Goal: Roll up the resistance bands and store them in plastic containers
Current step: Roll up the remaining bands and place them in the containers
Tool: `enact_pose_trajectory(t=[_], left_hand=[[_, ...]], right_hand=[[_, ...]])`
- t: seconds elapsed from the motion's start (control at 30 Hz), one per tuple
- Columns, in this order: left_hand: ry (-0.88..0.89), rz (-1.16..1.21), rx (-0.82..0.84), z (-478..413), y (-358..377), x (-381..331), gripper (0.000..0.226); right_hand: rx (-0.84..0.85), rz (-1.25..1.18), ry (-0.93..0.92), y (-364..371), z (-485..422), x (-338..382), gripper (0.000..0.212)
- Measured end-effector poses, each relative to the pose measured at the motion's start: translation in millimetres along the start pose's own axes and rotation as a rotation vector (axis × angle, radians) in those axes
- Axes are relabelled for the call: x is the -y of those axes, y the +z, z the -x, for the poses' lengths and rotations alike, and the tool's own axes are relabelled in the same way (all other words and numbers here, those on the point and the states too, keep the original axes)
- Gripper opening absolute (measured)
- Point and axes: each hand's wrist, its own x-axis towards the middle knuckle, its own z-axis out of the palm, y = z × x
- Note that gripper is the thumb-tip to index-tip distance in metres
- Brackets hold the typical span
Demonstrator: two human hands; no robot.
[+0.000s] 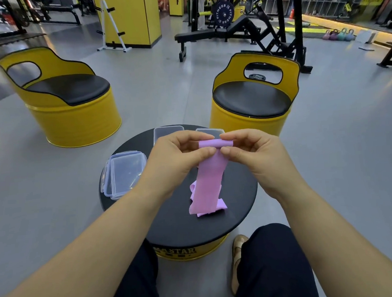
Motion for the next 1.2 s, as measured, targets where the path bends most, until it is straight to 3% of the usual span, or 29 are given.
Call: enact_pose_trajectory(t=[0.33,0.6,0.7,0.8,0.97,1.1,1.2], left_hand=[[0.020,0.011,-0.037,1,2,5,0.027],[-0.079,0.052,-0.008,2,1,7,0.012],[-0.148,0.164,0.088,-1,-4,6,0.021],[-0.265,0.297,0.268,-6,-12,3,0.016],[-0.359,0.318,0.620,-8,-17,-1,0.011],[-0.369,0.374,0.754,-6,-15,2,0.022],[-0.391,0.390,0.785,-5,-14,6,0.026]], right_hand=[[-0.010,-0.016,0.073,3,1,-2,0.025],[0.021,-0.044,0.069,3,3,-7,0.018],[0.156,-0.074,0.090,-5,1,-3,0.022],[0.404,-0.038,0.141,-16,-3,6,0.025],[0.757,0.069,0.218,-19,-10,18,0.055],[0.856,0.069,0.244,-18,-9,22,0.062],[0.844,0.115,0.238,-18,-8,21,0.052]])
